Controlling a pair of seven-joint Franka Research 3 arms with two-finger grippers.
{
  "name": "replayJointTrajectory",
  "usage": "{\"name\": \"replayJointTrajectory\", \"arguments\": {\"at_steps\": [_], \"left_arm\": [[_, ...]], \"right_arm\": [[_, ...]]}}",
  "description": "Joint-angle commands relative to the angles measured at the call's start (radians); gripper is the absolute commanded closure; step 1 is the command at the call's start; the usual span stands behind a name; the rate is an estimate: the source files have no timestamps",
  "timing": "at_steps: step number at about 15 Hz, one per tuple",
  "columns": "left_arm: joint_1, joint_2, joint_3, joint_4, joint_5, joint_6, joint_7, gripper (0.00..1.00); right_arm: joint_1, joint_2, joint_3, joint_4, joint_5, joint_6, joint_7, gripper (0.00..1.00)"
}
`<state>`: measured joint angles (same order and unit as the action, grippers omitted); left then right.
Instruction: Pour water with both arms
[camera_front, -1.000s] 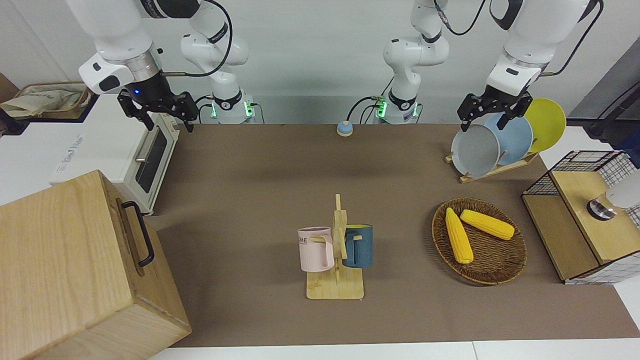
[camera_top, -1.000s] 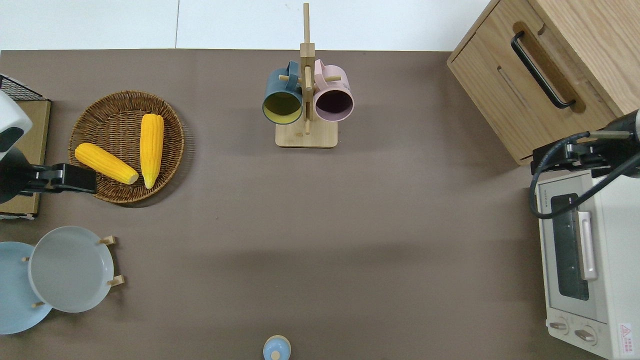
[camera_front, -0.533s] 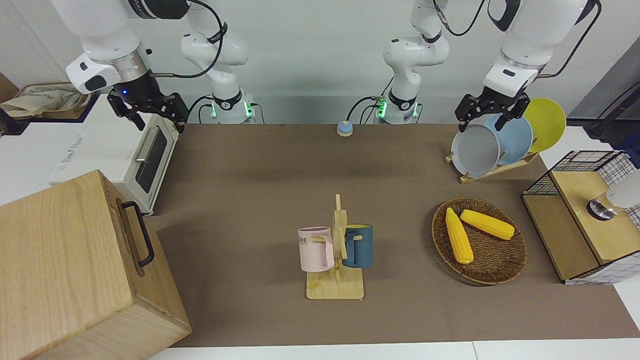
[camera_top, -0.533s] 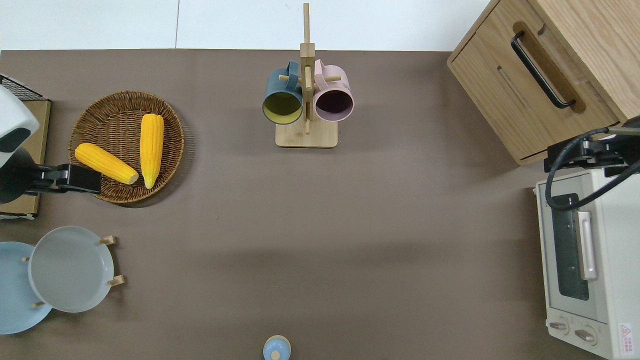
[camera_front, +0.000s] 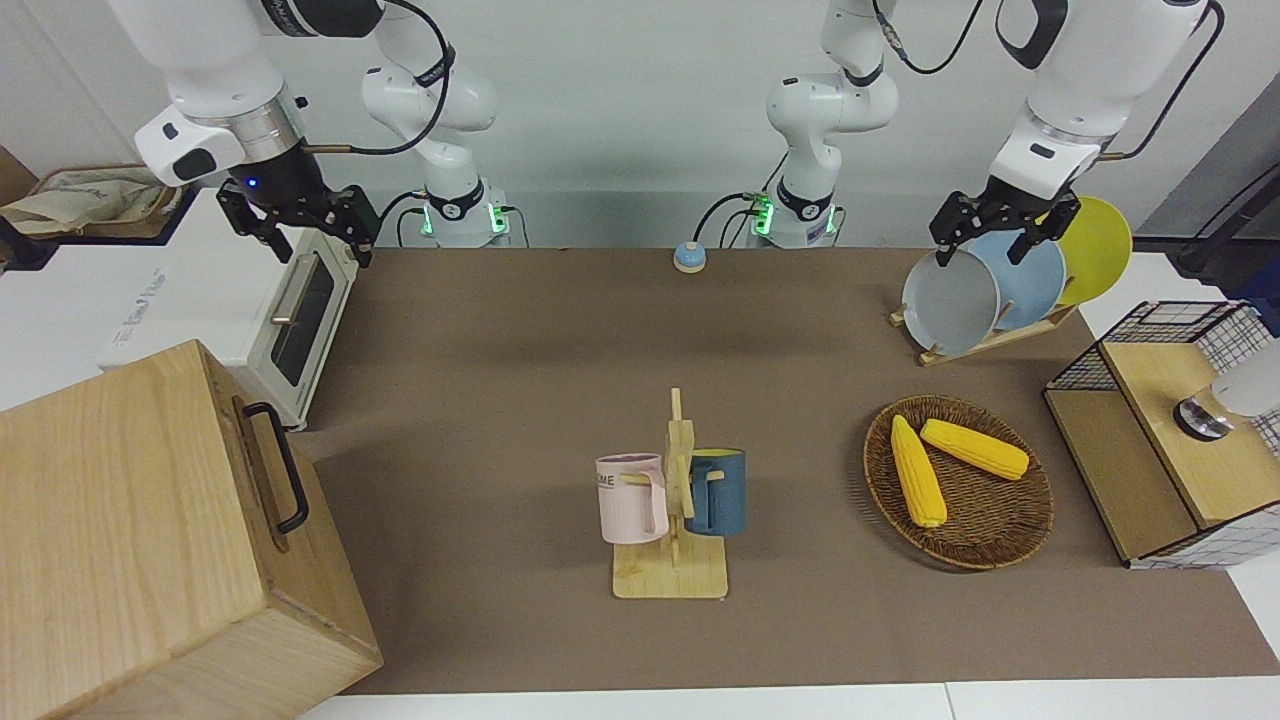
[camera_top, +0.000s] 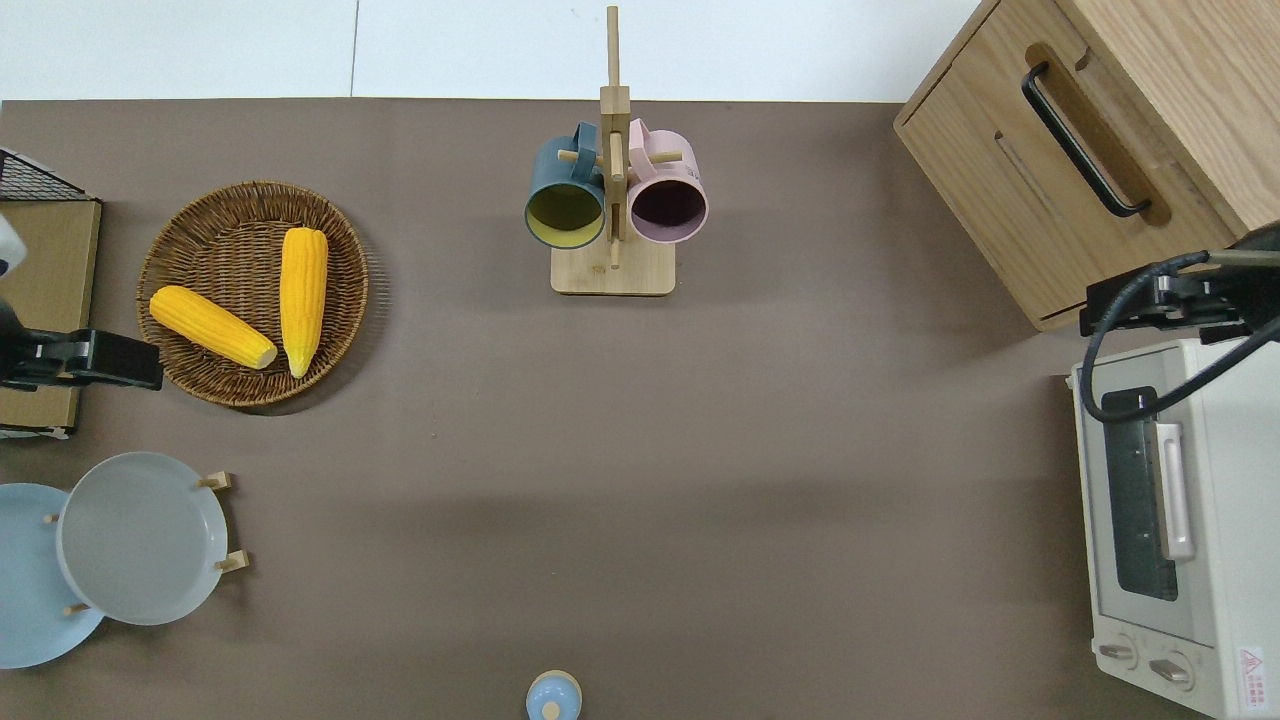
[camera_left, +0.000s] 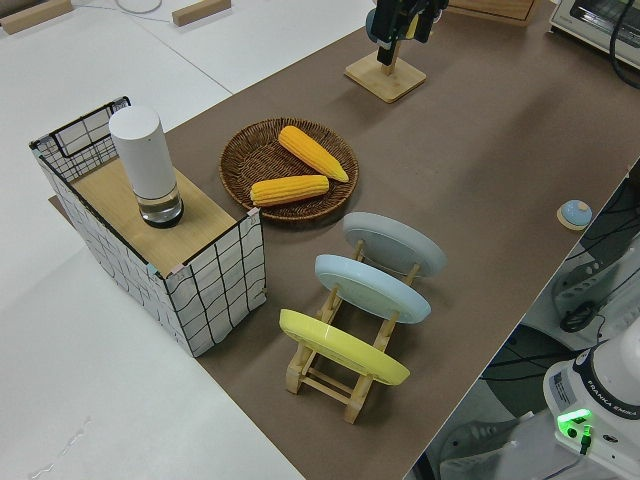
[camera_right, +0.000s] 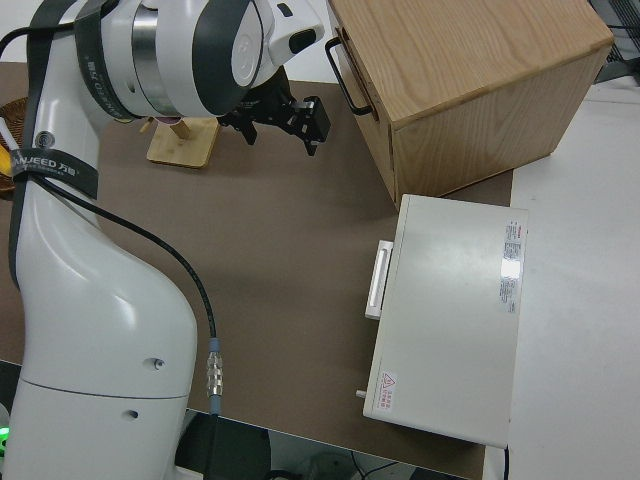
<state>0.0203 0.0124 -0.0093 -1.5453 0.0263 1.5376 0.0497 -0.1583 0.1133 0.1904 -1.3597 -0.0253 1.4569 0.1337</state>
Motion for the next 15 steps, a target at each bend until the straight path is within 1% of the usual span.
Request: {"name": "replayJointTrajectory", "arguments": {"at_steps": [1,2,3,4,5,7,8,10,12,13,15], "left_arm": [[0.007,0.032,0.069,0.004,-0.002,0.019,0.116,0.0],[0.021,0.038,0.096,0.008,-0.009,0.033,0.148,0.0],[0.038,0.04,0.115,0.008,-0.011,0.056,0.189,0.0],[0.064,0.044,0.123,0.008,-0.011,0.073,0.24,0.0],[0.096,0.049,0.124,0.008,-0.011,0.082,0.287,0.0],[0.169,0.064,0.124,0.01,-0.016,0.105,0.378,0.0],[0.208,0.067,0.126,0.01,-0.028,0.125,0.424,0.0],[0.291,0.083,0.126,0.011,-0.074,0.159,0.51,0.0],[0.375,0.098,0.126,0.011,-0.173,0.183,0.583,0.0],[0.407,0.104,0.124,0.016,-0.204,0.196,0.628,0.0],[0.44,0.121,0.124,0.022,-0.212,0.243,0.685,0.0]], "right_arm": [[0.035,0.017,0.009,-0.018,0.008,0.046,-0.013,0.009],[0.049,0.026,0.009,-0.032,0.008,0.071,-0.008,0.009],[0.065,0.031,0.009,-0.051,0.008,0.094,0.007,0.009],[0.083,0.041,0.009,-0.071,0.008,0.124,0.03,0.009],[0.106,0.054,0.009,-0.082,0.008,0.152,0.043,0.009],[0.16,0.097,0.009,-0.087,0.007,0.206,0.078,0.009],[0.187,0.115,0.009,-0.088,0.007,0.241,0.114,0.009],[0.232,0.152,0.009,-0.088,0.007,0.307,0.167,0.009],[0.258,0.193,0.009,-0.088,0.007,0.371,0.181,0.009],[0.275,0.213,0.009,-0.088,0.007,0.404,0.181,0.009],[0.302,0.247,0.009,-0.088,0.004,0.462,0.187,0.009]]}}
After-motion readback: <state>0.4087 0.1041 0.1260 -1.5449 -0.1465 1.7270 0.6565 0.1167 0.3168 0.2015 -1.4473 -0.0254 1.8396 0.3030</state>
